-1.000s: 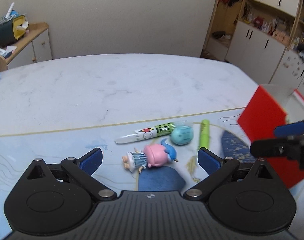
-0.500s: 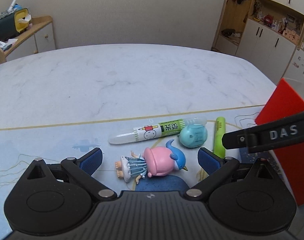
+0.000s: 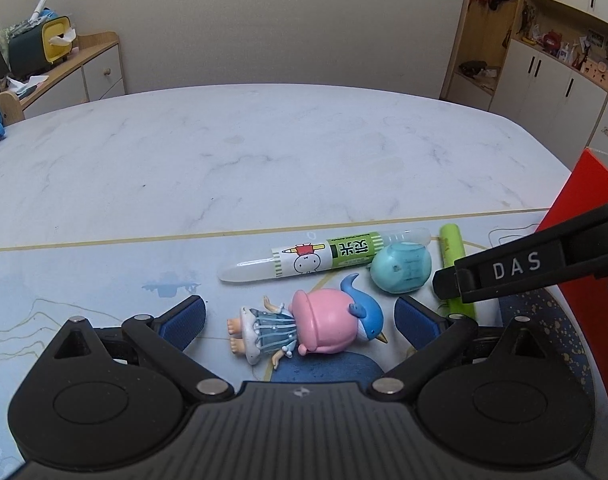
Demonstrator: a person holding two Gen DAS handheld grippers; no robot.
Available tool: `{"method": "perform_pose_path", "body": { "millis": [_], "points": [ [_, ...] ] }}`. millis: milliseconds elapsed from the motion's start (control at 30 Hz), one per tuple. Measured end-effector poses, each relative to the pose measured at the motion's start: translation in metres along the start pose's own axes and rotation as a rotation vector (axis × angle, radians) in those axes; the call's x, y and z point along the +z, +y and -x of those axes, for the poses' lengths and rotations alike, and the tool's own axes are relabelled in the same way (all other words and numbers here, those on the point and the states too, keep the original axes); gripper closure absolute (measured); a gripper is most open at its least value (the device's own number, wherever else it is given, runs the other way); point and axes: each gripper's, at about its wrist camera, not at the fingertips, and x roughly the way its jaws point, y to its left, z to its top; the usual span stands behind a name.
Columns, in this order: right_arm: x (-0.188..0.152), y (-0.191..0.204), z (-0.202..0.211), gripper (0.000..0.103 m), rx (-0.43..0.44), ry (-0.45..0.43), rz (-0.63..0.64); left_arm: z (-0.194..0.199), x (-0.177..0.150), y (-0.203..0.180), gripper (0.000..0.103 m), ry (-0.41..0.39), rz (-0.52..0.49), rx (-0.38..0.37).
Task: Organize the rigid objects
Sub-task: 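Grasp the pink pig figure with the left gripper while the right gripper grasps the green marker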
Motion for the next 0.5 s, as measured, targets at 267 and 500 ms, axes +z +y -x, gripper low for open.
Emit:
{"method": "perform_pose_path", "body": {
  "millis": [267, 500],
  "points": [
    [0.0018, 0.0052, -0.0029, 0.061, -0.032, -0.018, 0.038, -0.0003, -0.0013, -0.0043, 0.020, -0.001, -0.015, 0.016],
    [0.0008, 0.0046, -0.0022, 0.081, -0.037, -0.026, 0.044, 0.0025, -0.0016, -0.0061, 0.024, 0.012, -0.013, 0.008]
  ]
}}
